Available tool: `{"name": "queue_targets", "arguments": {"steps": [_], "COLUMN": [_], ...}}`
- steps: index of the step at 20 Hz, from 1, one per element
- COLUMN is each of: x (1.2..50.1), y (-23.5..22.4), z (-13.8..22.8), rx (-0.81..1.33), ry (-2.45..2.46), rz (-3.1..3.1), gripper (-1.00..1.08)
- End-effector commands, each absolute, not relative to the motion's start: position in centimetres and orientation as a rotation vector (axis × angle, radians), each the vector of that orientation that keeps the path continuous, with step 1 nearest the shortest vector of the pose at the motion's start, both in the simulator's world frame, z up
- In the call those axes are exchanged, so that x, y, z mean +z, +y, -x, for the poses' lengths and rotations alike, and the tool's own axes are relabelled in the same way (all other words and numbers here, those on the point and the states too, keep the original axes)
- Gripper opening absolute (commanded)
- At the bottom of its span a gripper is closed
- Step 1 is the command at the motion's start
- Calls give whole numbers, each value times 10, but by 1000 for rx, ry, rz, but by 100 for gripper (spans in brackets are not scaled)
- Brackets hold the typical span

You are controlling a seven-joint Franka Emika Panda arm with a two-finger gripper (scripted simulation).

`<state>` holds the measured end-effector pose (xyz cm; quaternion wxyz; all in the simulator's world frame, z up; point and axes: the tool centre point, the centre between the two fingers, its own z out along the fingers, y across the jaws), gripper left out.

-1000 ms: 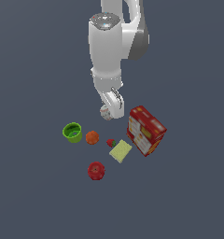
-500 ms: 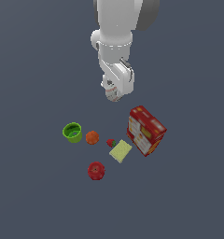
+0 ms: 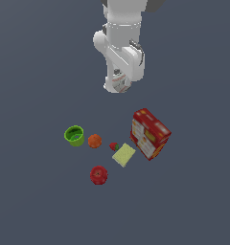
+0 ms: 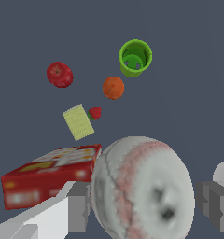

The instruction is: Pick up a designated object from a clutter of objects.

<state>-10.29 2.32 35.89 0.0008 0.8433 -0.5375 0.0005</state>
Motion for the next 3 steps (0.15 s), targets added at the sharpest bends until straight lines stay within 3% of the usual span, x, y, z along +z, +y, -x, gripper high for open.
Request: {"name": "queue_targets", "arguments": {"steps": [1,3], "x": [364,365], "y": [25,25], "z": [105,105], "rx": [1,1], "ry": [-1688,-1688], "rz": [-2649,-2649], "gripper": [-100,-100]}}
